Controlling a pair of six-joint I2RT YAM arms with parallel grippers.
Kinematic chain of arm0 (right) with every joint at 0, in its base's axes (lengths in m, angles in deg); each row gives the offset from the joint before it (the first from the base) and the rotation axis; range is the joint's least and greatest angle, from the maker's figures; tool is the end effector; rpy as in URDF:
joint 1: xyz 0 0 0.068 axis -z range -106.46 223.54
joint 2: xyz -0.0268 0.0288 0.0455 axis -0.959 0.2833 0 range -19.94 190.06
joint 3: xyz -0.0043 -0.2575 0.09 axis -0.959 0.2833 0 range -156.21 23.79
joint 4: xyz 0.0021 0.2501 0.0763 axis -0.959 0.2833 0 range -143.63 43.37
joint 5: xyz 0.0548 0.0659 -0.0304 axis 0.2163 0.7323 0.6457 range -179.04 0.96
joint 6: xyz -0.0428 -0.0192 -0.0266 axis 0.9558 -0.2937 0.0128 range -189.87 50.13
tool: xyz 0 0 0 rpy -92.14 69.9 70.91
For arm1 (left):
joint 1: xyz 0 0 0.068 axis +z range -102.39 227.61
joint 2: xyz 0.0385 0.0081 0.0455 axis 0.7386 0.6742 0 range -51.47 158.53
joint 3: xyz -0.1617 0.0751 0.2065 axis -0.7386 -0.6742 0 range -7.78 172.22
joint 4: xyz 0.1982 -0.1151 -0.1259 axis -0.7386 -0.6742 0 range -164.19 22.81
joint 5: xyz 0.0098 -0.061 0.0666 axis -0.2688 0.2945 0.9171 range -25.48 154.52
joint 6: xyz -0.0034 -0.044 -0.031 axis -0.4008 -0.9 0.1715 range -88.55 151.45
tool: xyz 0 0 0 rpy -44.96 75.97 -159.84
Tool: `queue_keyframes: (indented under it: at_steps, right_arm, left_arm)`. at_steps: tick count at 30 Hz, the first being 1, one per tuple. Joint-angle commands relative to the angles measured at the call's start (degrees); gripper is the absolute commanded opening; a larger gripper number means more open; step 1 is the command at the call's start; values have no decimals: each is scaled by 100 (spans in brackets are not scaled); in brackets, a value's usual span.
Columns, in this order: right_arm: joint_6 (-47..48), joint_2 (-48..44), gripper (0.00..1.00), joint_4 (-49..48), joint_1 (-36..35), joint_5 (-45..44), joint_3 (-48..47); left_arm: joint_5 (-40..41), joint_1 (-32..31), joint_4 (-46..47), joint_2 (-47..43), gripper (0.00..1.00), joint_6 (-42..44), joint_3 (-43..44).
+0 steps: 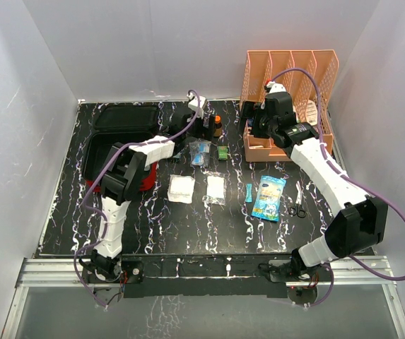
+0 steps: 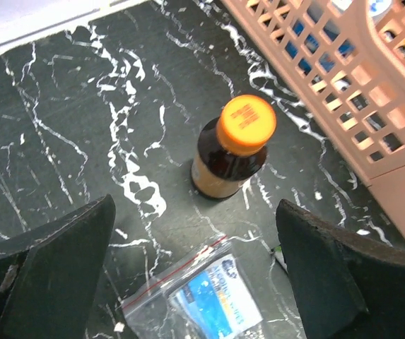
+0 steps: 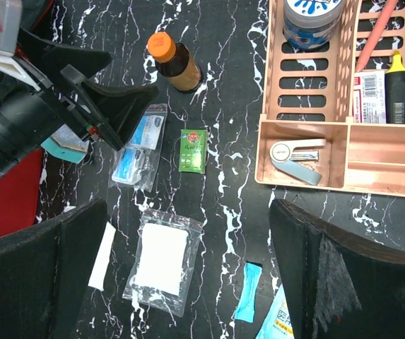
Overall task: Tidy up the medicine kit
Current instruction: Pick up the pill bottle at the center of the board.
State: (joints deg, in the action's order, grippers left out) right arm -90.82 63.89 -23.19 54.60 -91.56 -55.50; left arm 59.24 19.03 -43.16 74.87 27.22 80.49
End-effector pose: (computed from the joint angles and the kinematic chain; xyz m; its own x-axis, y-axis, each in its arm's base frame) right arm 0.3131 0.1058 0.3535 -0.6101 0.1683 -0.7742 -0.0771 0.9599 0.2695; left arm 0.4484 -0.2480 0.1958 -0.2534 0.0545 -0.9658 0.5377 0.8379 -0.0938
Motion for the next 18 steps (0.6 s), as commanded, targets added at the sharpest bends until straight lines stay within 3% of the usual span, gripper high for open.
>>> queue_keyframes:
  at_steps: [1,11,18]
  right_arm:
    - [-41,-78,98,-24,33,-154,-31]
    - [-17,144,98,15,46,-123,-137]
    - [-79,227,98,-53,48,44,-178]
  left_arm:
    - [-269,-94,530,-61,98,-123,304]
    - [-588,-167,873,196,99,-60,130]
    - [-447,-303,1165,789,99,73,758]
